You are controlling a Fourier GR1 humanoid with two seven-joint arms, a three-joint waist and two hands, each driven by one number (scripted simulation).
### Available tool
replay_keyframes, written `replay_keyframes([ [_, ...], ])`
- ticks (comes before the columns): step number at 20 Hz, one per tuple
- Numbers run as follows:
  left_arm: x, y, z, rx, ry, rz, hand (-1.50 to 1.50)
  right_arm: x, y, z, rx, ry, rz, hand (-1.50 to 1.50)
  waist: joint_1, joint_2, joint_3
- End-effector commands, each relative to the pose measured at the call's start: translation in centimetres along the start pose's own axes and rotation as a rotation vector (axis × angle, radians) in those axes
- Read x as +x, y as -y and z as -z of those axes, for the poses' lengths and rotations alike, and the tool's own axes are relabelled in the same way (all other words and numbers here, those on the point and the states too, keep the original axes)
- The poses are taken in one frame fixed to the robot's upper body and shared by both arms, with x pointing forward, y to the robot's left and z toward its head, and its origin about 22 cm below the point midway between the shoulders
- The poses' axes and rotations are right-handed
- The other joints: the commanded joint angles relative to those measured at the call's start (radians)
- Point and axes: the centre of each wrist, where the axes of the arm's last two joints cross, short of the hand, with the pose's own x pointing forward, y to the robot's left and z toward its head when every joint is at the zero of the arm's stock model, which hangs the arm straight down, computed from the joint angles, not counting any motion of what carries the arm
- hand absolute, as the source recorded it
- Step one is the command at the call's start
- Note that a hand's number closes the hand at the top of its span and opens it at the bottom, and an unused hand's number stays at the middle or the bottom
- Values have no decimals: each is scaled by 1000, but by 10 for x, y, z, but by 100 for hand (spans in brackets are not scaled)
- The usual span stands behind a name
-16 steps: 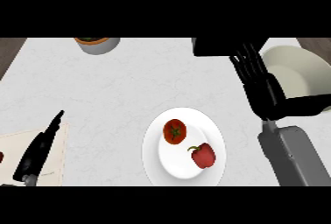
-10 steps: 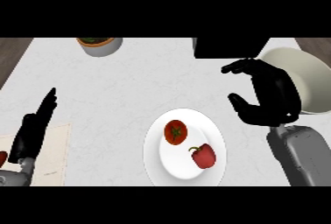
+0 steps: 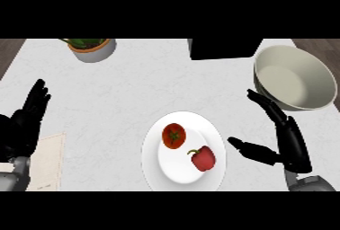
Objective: Pick the tomato from the plate and place it in the bowl
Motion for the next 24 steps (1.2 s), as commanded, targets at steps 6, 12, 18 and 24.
replay_keyframes([
  [6,18,5,5,-38,49,-42,0,65,-32,-105,-102,-76,-168,-150,50,23,6],
  [12,15,1,2,-55,70,-54,0,128,0,-61,-82,-79,-267,-150,74,25,5],
  [18,14,14,5,-74,60,-49,0,150,9,-30,132,-174,-415,-150,82,29,4],
  [24,21,14,13,-77,78,-43,0,160,-25,22,358,-295,-501,-150,94,32,5],
])
